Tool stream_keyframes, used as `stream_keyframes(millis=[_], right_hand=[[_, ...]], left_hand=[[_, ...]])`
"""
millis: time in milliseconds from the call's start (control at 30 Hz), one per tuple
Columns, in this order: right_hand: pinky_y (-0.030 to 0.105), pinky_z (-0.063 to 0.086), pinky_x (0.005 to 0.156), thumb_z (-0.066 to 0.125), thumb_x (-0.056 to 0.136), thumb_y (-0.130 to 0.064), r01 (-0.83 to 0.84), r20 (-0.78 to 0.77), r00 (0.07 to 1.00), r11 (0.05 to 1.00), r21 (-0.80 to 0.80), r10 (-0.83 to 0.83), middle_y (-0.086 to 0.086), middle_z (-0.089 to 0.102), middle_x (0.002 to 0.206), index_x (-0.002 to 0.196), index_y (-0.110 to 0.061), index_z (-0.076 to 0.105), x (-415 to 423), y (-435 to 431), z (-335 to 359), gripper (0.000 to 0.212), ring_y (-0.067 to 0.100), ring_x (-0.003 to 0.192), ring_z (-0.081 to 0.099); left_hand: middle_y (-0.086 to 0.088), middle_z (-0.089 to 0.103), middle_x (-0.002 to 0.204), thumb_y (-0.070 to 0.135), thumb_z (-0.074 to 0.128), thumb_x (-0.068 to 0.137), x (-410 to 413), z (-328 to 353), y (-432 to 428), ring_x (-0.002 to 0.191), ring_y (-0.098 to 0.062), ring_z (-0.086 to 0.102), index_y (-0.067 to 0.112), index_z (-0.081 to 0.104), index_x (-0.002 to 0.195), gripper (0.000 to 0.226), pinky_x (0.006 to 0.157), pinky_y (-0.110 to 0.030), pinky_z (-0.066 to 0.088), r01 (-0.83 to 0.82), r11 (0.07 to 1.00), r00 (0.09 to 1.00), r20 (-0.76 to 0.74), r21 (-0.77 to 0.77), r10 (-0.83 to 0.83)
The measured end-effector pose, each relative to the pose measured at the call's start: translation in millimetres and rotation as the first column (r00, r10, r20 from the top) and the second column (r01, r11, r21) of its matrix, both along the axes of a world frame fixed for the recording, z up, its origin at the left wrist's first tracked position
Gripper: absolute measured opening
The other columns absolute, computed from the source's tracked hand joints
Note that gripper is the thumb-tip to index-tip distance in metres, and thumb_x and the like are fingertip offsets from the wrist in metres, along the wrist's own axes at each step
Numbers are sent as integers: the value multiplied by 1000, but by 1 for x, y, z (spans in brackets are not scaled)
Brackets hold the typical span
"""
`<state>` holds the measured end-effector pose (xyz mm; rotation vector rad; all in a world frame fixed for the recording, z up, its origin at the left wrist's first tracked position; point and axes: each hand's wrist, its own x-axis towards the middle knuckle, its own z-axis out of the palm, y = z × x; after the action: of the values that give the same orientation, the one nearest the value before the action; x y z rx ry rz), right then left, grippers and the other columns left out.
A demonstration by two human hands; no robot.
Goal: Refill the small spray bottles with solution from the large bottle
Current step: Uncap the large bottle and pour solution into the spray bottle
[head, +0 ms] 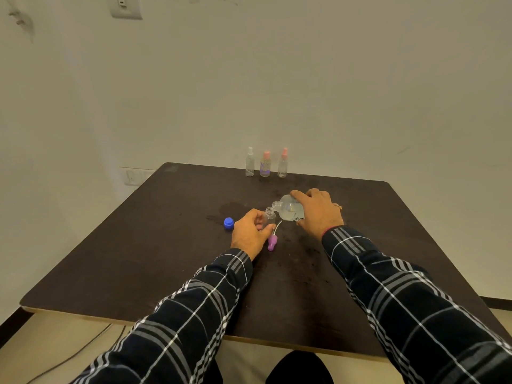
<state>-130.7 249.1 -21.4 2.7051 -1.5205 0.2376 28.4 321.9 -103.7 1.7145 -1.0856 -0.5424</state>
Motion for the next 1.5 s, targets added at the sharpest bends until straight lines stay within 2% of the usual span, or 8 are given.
stream_keyframes(millis=[200, 767, 967, 1500], right_hand=[[57, 42, 104, 75, 85, -36, 2, -5, 1000, 1000, 5, -2, 9, 44, 138, 148, -37, 32, 0, 0, 0, 76, 31, 131, 40], [58, 43, 103, 74, 86, -35, -3, -20, 1000, 1000, -2, 3, 9, 44, 136, 148, -37, 32, 0, -1, 3, 75, 31, 130, 40], [58, 43, 102, 75, 86, -34, -2, -12, 1000, 1000, -1, 2, 9, 44, 136, 147, -38, 33, 0, -1, 2, 75, 31, 130, 39], [57, 45, 101, 73, 87, -34, -9, -30, 1000, 1000, -27, 8, 8, 44, 134, 147, -37, 34, 0, -1, 4, 72, 31, 128, 40]], left_hand=[[6, 70, 105, 22, 77, 87, 0, 0, -1, 100, -8, 67, 22, 63, 111, 27, 94, -36, 56, 5, 1000, 1000, -10, 11, -5], [4, 68, 106, 22, 76, 87, 0, 1, 1, 101, -9, 66, 21, 63, 114, 30, 94, -35, 56, 13, 1000, 1000, 2, 15, -13], [6, 68, 102, 22, 76, 88, -1, 2, 3, 96, -7, 65, 22, 63, 110, 26, 92, -31, 56, 9, 1000, 1000, 13, -5, -9], [8, 68, 99, 23, 76, 88, -1, 3, 3, 93, -6, 64, 23, 63, 109, 25, 92, -33, 56, -2, 1000, 999, 38, 19, 1]])
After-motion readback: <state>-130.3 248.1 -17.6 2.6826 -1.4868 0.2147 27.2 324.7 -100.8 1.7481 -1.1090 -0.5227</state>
